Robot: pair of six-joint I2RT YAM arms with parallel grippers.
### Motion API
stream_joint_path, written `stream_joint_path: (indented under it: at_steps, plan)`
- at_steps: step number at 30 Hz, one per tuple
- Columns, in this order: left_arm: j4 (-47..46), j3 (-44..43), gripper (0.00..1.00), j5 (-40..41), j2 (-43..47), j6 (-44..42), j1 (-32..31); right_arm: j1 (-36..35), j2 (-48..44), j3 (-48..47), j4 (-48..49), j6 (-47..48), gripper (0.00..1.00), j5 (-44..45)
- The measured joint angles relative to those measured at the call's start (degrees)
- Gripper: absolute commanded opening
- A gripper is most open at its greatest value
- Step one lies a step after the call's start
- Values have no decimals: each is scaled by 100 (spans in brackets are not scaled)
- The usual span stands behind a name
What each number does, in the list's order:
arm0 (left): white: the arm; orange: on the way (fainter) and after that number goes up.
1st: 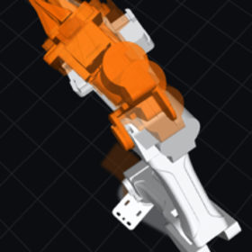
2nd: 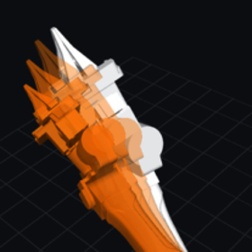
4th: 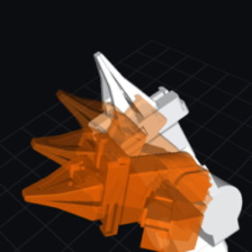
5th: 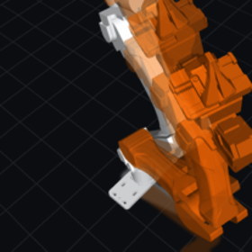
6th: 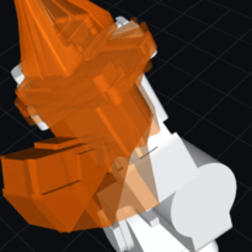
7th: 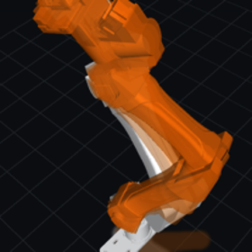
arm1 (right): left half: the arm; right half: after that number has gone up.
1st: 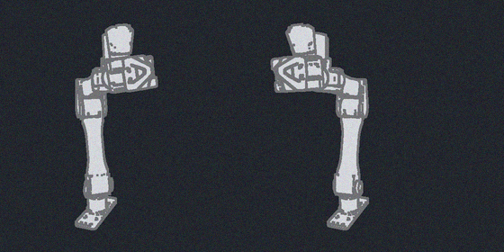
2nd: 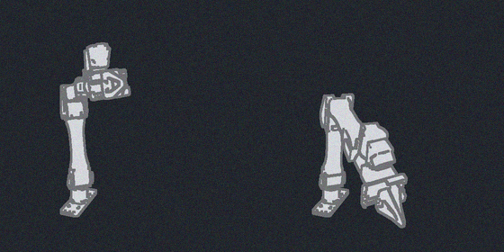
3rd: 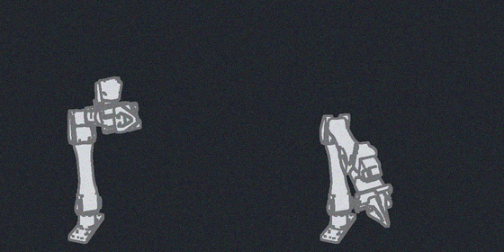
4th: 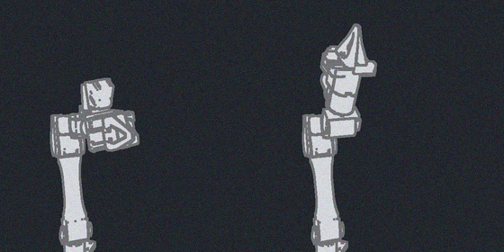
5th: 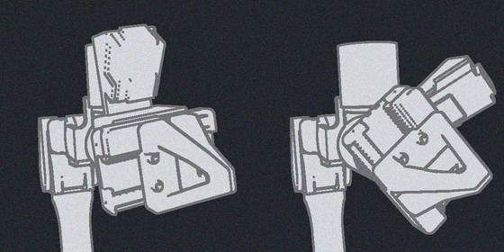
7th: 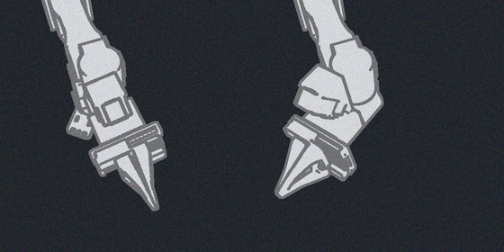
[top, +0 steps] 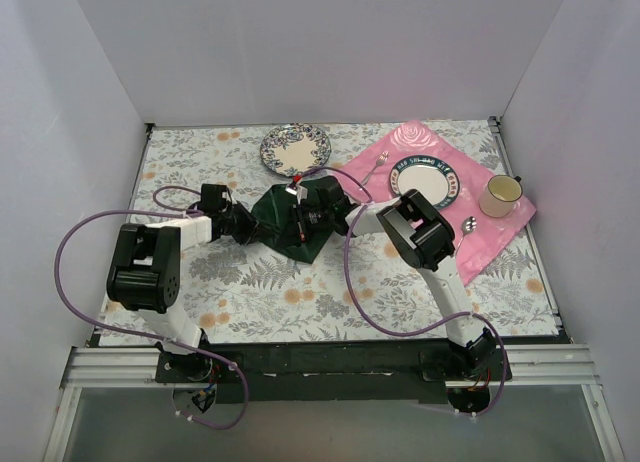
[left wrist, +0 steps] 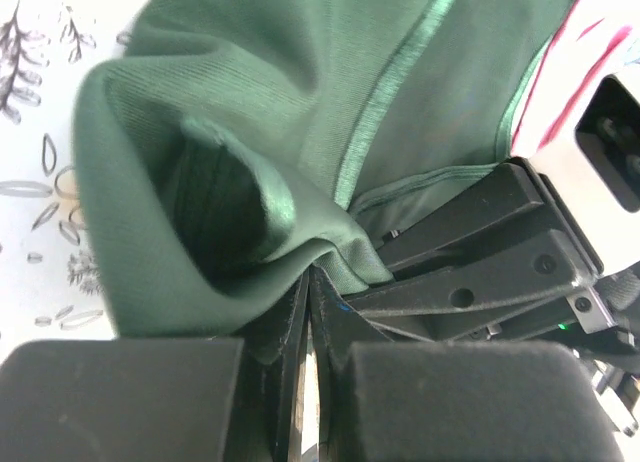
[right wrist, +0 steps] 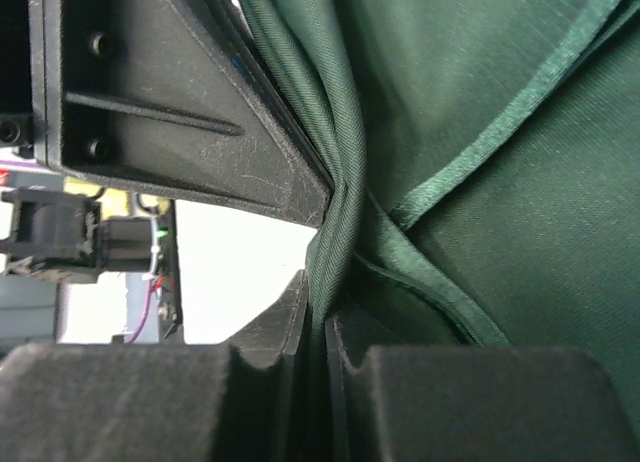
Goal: Fold the napkin, place the utensils inside, and roll it up
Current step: Roll the napkin with the utensil
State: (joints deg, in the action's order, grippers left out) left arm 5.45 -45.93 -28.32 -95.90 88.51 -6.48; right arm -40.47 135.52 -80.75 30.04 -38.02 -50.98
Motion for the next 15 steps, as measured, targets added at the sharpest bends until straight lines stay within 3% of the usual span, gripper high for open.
stream_joint_path:
  at_steps: [7, 15]
  plan:
    - [-85, -103, 0, -44, -343, -22, -31, -2, -160, -308, -1224, 647, 27, 269]
    - [-146, -238, 0, -138, -562, -70, -50, -44, -463, -848, -2935, 1569, 47, 894]
